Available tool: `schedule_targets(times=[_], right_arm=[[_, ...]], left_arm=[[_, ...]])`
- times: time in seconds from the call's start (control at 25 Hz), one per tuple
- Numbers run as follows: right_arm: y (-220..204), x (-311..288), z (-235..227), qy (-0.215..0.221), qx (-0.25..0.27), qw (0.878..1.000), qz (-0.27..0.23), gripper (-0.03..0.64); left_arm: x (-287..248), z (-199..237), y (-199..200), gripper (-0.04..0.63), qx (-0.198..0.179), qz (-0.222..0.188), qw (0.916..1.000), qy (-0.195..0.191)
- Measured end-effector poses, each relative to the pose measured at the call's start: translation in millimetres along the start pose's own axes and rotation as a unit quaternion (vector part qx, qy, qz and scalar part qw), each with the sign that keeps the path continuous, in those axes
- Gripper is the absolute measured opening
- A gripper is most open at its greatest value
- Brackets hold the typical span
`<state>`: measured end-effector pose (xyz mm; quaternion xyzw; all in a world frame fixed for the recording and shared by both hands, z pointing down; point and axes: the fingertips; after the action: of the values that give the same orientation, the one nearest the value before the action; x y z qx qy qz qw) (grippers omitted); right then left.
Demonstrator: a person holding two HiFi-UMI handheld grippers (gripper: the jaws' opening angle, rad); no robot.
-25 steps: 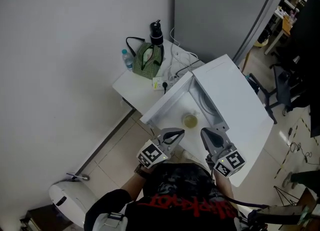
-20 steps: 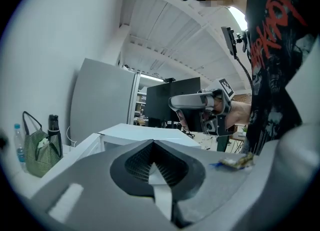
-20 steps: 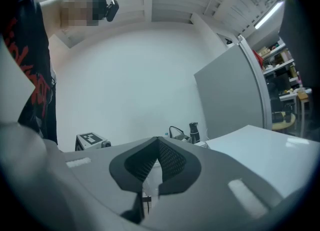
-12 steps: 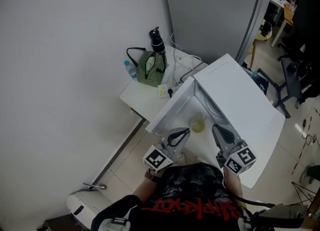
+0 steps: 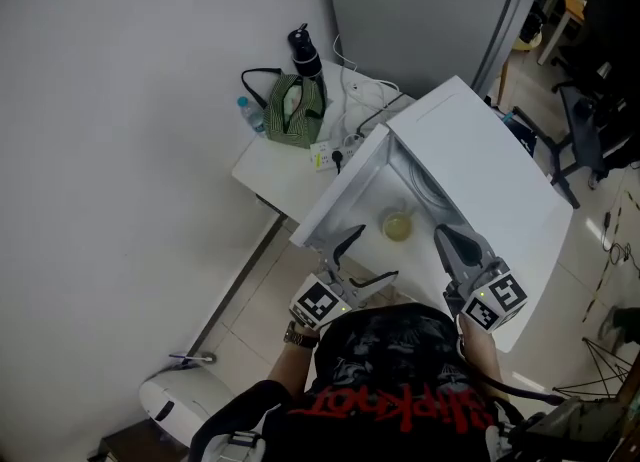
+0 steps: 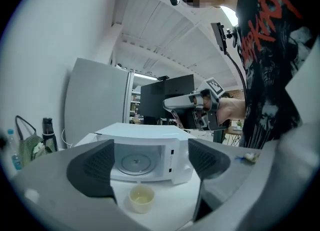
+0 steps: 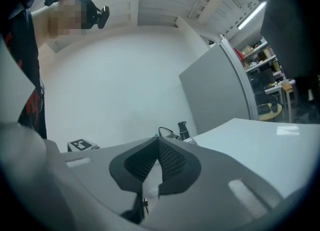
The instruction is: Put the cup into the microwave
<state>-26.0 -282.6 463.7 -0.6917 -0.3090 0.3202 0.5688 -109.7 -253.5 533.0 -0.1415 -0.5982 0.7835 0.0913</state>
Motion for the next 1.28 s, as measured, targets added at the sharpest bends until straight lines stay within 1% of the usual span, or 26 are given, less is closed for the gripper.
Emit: schedule_targets(times=[0.04, 0.12, 0.16, 0.24, 0.32, 0.52, 0.6, 0.72, 0.76, 0.84, 1.0, 1.08, 1.2, 1.28], right_arm=[[-1, -1, 2, 0.002, 0.001, 1.0, 0.002, 0.0], [-4, -2, 6, 0.005, 0.004, 1.0, 0.007, 0.0], [-4, -2, 8, 0.007, 0.007, 1.0, 0.009, 0.0], [-5, -1, 11, 0.009, 0.017, 1.0, 0.01, 0.0], [-5, 0, 10, 0.008, 0.024, 1.0, 0.009, 0.0], [-6, 12, 0, -0.017, 0.022, 1.0, 0.009, 0.0], [-8, 17, -5, -0.025, 0.022, 0.999, 0.011, 0.0], [-8, 24, -8, -0.037, 0.022, 0.999, 0.013, 0.0], [-9, 28, -9, -0.043, 0.021, 0.999, 0.012, 0.0], [-9, 35, -11, -0.056, 0.019, 0.998, 0.014, 0.0], [-9, 45, -17, -0.073, 0.02, 0.997, 0.016, 0.0], [-10, 49, -19, -0.08, 0.022, 0.996, 0.019, 0.0], [-12, 56, -26, -0.095, 0.024, 0.995, 0.029, 0.0], [-13, 59, -30, -0.102, 0.023, 0.994, 0.03, 0.0]], left_arm=[[-1, 1, -1, 0.47, 0.01, -0.01, 0.9999, -0.002], [-2, 5, -6, 0.483, 0.024, -0.022, 0.9995, -0.001], [-3, 8, -12, 0.483, 0.021, -0.017, 0.9996, 0.004], [-5, 18, -29, 0.483, 0.016, 0.002, 0.9997, 0.016], [-8, 30, -49, 0.483, 0.019, 0.023, 0.9993, 0.025], [-20, 53, -113, 0.483, 0.013, 0.093, 0.9947, 0.041], [-29, 60, -140, 0.483, 0.028, 0.112, 0.9925, 0.04], [-43, 67, -170, 0.483, 0.073, 0.125, 0.9891, 0.027], [-46, 70, -178, 0.485, 0.087, 0.129, 0.9875, 0.025], [-55, 77, -198, 0.486, 0.097, 0.147, 0.9839, 0.029], [-70, 97, -242, 0.488, 0.084, 0.206, 0.9738, 0.046], [-77, 103, -258, 0.488, 0.083, 0.228, 0.9691, 0.047], [-90, 107, -270, 0.488, 0.093, 0.242, 0.9649, 0.041], [-97, 109, -274, 0.488, 0.094, 0.247, 0.9639, 0.037]])
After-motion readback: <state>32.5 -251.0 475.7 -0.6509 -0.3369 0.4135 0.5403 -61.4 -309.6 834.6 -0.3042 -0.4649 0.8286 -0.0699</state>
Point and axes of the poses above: the fingertips, and each gripper's own axes: x backward along the fingers, z to its left, y out of its top, and after that the axes turned 10 degrees about x, right-handed
